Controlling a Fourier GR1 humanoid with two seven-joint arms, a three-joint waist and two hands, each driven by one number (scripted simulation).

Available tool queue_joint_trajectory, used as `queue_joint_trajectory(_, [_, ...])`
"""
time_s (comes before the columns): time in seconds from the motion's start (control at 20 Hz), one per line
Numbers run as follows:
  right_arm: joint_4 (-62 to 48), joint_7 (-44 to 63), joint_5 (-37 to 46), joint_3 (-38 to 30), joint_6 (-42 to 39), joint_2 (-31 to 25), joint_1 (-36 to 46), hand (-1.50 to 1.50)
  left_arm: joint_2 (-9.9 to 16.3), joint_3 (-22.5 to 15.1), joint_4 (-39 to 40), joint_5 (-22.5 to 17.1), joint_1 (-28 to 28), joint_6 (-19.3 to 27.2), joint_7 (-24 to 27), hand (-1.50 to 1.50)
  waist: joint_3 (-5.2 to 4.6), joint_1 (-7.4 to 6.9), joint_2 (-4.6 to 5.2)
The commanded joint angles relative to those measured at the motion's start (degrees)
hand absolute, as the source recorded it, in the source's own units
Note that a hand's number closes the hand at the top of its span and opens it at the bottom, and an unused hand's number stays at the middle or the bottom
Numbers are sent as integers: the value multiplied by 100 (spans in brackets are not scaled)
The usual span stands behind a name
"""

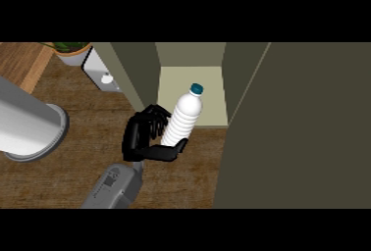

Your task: Pick up the bottled water, place it into the cabinet and close the cabinet

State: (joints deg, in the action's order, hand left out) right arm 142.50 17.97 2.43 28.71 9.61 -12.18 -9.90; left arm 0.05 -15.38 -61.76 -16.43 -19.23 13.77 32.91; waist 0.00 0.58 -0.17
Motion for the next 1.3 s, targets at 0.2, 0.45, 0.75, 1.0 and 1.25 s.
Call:
queue_joint_trajectory(0.2, [516,349,522,427,122,93,-101,-150,-4,-736,-428,-435,-826,1300,-862,150,-3,9,3])
queue_joint_trajectory(0.45, [769,383,447,476,68,-4,-297,-150,-5,-1029,41,-637,-1203,1615,-889,150,-3,45,10])
queue_joint_trajectory(0.75, [702,-134,-375,-399,-285,-344,-590,-150,-5,-737,829,-829,-2247,1864,-1382,150,2,71,22])
queue_joint_trajectory(1.0, [348,-519,-323,-172,-382,-250,-741,-150,-5,-212,1779,-1217,-2617,1668,-1116,150,1,94,37])
queue_joint_trajectory(1.25, [588,-226,-784,-733,-461,-342,-618,-150,-5,-681,2231,-1788,-2989,2368,-742,150,0,156,53])
